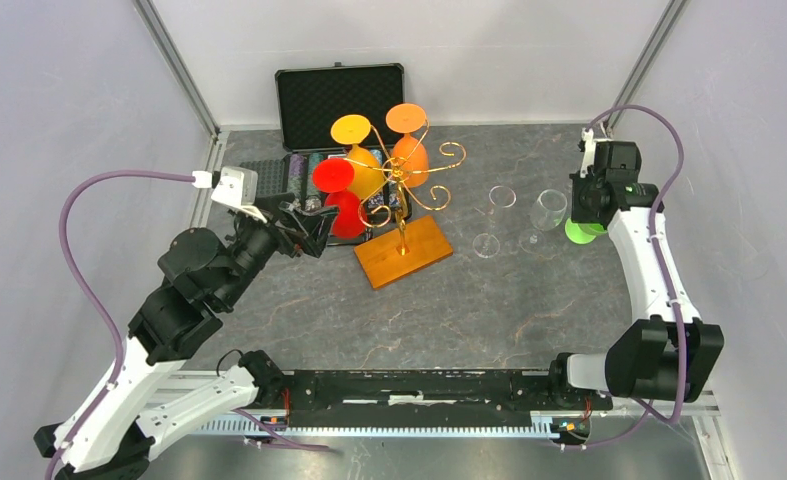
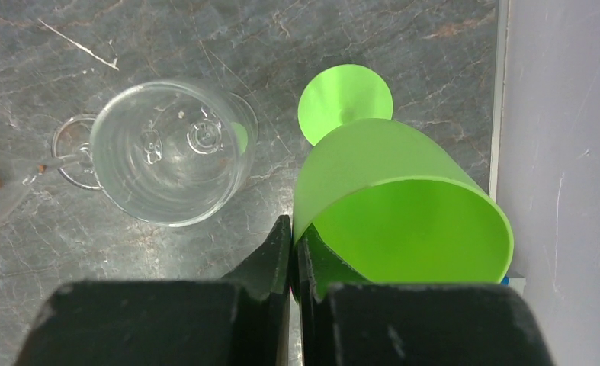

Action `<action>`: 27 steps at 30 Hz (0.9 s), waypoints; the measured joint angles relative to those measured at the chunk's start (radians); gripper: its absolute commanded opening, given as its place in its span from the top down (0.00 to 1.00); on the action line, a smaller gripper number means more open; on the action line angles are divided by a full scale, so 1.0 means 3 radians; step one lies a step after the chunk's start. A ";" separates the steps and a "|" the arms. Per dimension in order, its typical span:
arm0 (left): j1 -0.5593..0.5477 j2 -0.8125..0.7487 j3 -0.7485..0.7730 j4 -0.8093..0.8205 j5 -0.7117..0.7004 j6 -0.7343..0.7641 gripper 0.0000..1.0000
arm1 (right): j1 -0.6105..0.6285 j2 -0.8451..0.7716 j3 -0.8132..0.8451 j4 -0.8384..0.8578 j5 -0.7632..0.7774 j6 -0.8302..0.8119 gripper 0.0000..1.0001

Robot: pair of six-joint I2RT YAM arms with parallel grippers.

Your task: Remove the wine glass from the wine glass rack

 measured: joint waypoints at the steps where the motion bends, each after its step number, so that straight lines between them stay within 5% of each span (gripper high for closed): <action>1: 0.0000 0.0005 -0.0003 -0.0001 0.0000 0.0003 0.00 | 0.0000 -0.0001 -0.0022 -0.0003 0.0004 -0.0005 0.94; 20: 0.0000 0.0027 -0.0038 0.0000 -0.0010 0.0034 0.00 | 0.0001 0.0149 -0.0109 -0.0028 -0.0022 -0.0008 0.85; 27: 0.0000 0.0029 -0.0045 0.0000 -0.0010 0.0034 0.00 | 0.0001 0.0209 -0.0109 -0.0027 -0.0055 -0.0006 0.75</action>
